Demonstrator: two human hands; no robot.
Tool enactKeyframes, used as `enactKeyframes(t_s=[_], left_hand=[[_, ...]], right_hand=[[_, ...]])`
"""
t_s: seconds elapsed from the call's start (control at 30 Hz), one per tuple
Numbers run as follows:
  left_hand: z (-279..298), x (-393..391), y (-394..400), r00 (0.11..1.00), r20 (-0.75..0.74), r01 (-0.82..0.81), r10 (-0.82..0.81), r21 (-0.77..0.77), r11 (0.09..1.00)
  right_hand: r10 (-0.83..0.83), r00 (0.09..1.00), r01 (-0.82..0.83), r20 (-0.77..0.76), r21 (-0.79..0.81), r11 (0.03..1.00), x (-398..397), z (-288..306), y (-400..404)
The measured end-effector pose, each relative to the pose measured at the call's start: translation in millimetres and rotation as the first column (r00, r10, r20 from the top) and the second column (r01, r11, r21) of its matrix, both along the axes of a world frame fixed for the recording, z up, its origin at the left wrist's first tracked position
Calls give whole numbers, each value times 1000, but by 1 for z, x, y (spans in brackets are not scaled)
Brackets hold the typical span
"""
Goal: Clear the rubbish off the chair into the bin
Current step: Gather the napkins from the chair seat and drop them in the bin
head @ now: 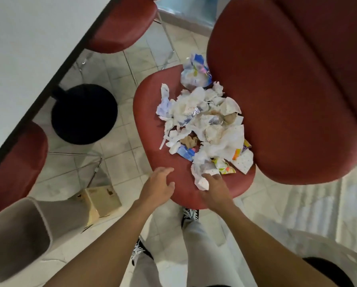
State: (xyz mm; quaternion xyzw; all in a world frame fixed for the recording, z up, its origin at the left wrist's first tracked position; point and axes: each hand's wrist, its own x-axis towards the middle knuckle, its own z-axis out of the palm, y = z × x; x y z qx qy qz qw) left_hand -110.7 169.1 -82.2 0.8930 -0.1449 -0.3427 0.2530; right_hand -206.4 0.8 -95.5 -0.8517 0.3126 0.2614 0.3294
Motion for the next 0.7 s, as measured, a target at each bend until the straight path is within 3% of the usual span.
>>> enactKeyframes(t_s=[0.17, 0.4, 0.7], left_hand=[[-34, 5, -71, 997, -25, 73, -73, 25, 997], [-75, 0, -142, 976, -97, 208, -197, 119, 971], [-113, -28, -161, 952, -48, 306, -303, 224, 925]], right_hand=[[-117, 991, 120, -58, 56, 991, -17, -39, -38], [-324, 939, 326, 116, 4, 945, -8, -88, -82], [-66, 996, 59, -54, -125, 990, 3, -121, -117]])
